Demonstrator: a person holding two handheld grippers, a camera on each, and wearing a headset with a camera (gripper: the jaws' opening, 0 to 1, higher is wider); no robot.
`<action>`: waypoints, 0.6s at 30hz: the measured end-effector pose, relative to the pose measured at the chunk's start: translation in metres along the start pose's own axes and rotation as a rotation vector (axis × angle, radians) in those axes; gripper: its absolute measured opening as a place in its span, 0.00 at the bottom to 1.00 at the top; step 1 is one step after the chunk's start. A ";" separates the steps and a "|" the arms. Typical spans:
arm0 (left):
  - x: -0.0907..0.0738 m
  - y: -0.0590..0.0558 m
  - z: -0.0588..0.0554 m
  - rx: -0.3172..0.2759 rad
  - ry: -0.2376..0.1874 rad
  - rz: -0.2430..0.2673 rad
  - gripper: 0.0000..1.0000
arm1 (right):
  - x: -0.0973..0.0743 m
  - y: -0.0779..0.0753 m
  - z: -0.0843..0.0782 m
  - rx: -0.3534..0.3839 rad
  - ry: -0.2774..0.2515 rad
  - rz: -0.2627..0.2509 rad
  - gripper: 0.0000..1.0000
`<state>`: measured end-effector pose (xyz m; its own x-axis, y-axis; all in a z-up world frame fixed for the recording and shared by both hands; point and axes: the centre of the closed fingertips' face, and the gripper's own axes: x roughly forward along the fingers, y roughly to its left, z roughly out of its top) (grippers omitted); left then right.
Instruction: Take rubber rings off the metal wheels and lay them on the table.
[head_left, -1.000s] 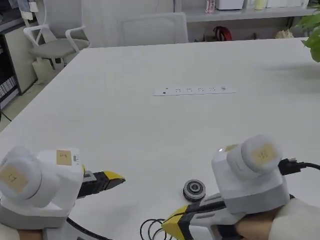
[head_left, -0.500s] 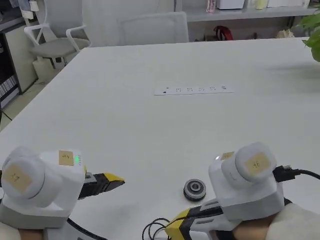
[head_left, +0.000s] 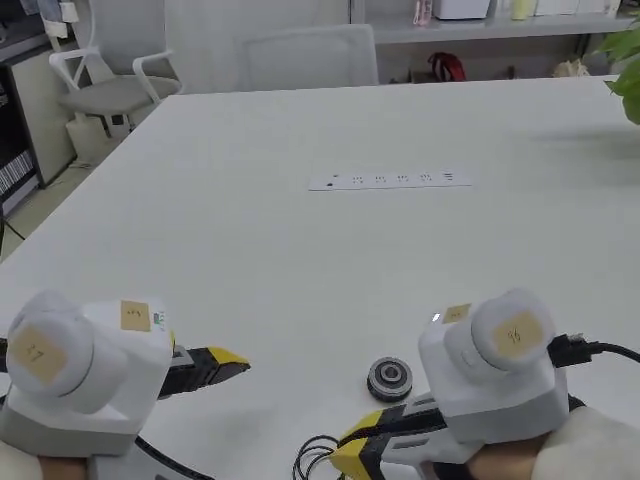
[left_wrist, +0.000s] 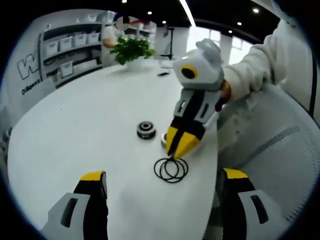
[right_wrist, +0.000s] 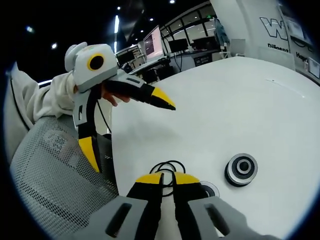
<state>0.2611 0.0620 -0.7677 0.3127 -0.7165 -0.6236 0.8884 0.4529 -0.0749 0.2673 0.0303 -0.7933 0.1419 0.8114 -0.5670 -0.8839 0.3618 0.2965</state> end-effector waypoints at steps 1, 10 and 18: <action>0.000 0.000 0.000 0.000 0.000 0.001 0.96 | -0.001 -0.001 0.001 0.000 -0.003 -0.002 0.04; 0.000 -0.002 0.003 -0.006 -0.004 -0.008 0.95 | -0.018 -0.020 0.018 0.023 -0.074 -0.043 0.05; 0.000 -0.005 0.019 0.014 -0.025 -0.013 0.97 | -0.033 -0.038 0.027 0.001 -0.120 -0.090 0.09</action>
<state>0.2631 0.0498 -0.7522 0.3088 -0.7354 -0.6031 0.8971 0.4360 -0.0722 0.3082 0.0020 -0.7646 0.2727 0.8248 -0.4953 -0.8650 0.4355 0.2492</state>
